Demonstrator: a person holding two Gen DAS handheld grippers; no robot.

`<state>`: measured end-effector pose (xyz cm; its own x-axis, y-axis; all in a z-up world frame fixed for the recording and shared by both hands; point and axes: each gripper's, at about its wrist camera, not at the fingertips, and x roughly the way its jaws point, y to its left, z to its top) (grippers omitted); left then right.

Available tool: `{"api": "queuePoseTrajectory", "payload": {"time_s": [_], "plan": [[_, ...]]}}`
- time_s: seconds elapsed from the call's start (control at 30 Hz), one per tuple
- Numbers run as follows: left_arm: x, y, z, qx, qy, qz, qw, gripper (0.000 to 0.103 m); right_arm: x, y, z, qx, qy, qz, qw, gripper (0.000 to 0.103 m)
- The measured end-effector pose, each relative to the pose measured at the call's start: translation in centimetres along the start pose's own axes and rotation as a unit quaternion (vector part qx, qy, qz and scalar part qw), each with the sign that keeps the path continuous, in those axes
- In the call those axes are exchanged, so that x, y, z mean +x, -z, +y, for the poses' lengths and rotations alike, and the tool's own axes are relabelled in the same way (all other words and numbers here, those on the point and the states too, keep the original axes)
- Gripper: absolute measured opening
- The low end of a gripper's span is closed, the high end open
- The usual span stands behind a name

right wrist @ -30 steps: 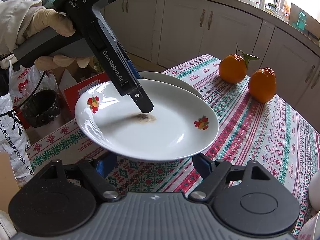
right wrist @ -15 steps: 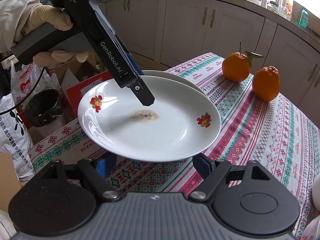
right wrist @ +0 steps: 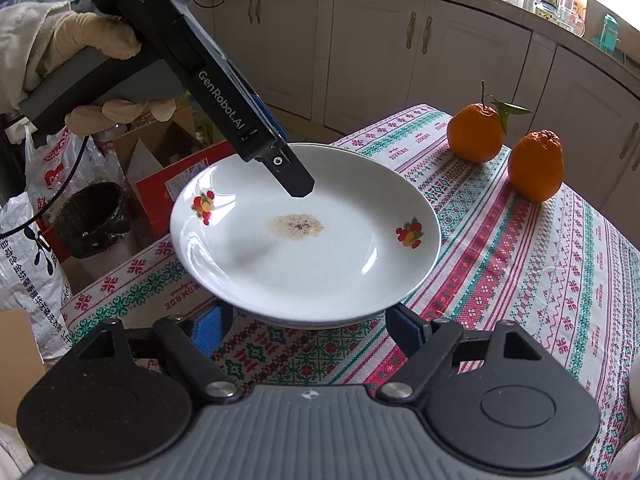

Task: Organize plates and bowls
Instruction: 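Lower the stained plate onto the deep plate stack and open the left tool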

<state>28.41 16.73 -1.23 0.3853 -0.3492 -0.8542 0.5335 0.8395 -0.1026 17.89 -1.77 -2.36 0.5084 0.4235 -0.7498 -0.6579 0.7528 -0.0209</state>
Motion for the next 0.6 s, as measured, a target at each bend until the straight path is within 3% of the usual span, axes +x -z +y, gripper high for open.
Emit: {"api": "queuePoseTrajectory", "payload": {"time_s": [0.2,0.33,0.47,0.6], "plan": [[-0.5,0.3,0.1,-0.012,-0.013,-0.013,0.9998,0.081,-1.3,0.4,-0.6,0.008,0.018,-0.008,1.000,0.092],[-1.3,0.7,-1.3,-0.009,-0.030,-0.035,0.9989,0.081,-3.1,0.7,-1.2,0.020,0.035,-0.029,0.999,0.102],[-2.8,1.2,-4.0,-0.005,-0.048,-0.078,0.9958,0.094,-5.4,1.5,-2.5,0.044,0.059,-0.049,0.996,0.103],[-3.8,2.0,-7.6,0.008,-0.064,-0.123,0.9904,0.100,-7.7,3.1,-4.1,0.073,0.092,-0.061,0.991,0.103]]}}
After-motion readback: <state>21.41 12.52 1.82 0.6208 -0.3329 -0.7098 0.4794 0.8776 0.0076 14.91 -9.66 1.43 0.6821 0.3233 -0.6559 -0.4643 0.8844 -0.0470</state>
